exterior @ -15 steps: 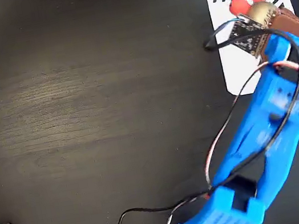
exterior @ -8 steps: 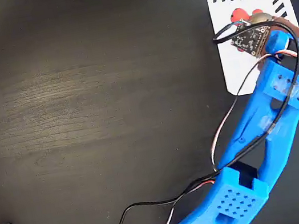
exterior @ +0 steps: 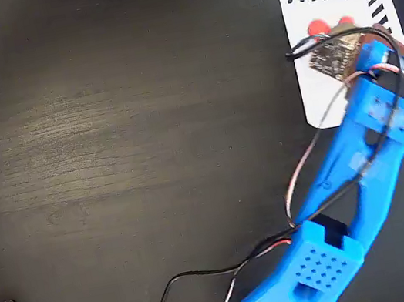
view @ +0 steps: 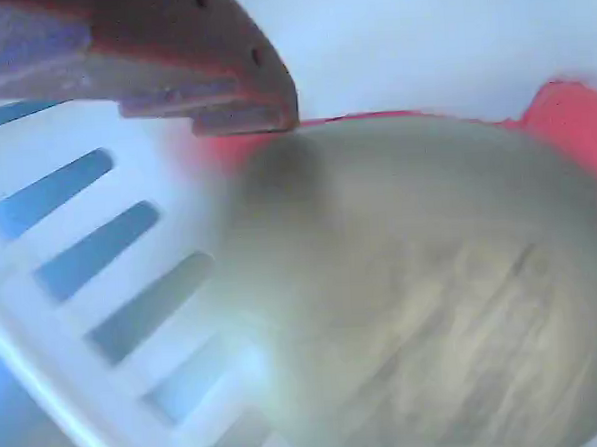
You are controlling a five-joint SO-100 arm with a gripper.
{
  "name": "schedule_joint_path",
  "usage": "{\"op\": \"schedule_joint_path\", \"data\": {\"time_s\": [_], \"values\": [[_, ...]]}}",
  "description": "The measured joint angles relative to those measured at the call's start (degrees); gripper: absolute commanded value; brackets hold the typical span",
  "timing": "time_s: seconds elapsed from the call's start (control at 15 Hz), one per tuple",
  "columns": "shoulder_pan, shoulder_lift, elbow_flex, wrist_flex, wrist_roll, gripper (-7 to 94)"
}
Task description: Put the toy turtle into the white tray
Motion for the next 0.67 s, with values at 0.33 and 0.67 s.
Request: {"op": "schedule_joint_path", "data": {"time_s": [0.33,0.67], "values": [[0.09,0.00,0.00,0.88,0.00,27],[-5.62,5.36,1.14,0.88,4.22,-4]]}}
